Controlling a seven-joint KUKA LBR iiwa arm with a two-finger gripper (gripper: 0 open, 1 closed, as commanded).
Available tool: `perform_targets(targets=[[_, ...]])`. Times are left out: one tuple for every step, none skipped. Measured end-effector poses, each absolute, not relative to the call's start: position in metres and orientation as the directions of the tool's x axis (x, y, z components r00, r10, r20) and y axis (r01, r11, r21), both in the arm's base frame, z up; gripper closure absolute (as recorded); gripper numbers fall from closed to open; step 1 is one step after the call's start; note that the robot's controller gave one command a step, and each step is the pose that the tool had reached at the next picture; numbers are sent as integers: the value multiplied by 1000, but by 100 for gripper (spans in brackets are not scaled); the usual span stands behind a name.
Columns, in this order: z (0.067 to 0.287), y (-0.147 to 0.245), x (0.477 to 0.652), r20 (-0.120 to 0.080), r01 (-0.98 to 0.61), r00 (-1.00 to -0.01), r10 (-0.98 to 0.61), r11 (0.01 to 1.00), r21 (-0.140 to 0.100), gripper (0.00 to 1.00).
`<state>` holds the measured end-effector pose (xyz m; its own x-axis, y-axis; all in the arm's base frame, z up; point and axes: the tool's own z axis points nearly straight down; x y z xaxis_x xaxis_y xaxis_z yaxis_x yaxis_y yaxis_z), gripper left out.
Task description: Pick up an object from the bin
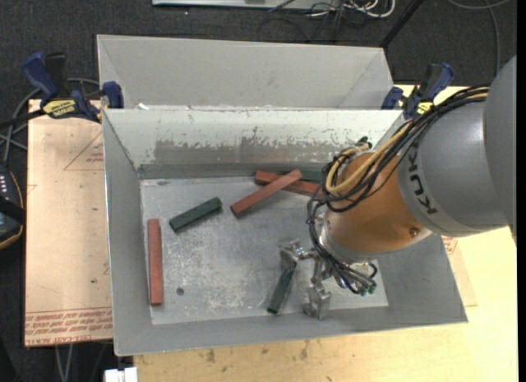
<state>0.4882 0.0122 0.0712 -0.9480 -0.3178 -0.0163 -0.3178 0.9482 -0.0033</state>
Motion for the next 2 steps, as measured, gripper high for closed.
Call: perform_targets(targets=[[70,57,519,-6,-623,-782,-623,782,0,0],[105,24,606,-6,-785,-620,-785,620,-6,0]])
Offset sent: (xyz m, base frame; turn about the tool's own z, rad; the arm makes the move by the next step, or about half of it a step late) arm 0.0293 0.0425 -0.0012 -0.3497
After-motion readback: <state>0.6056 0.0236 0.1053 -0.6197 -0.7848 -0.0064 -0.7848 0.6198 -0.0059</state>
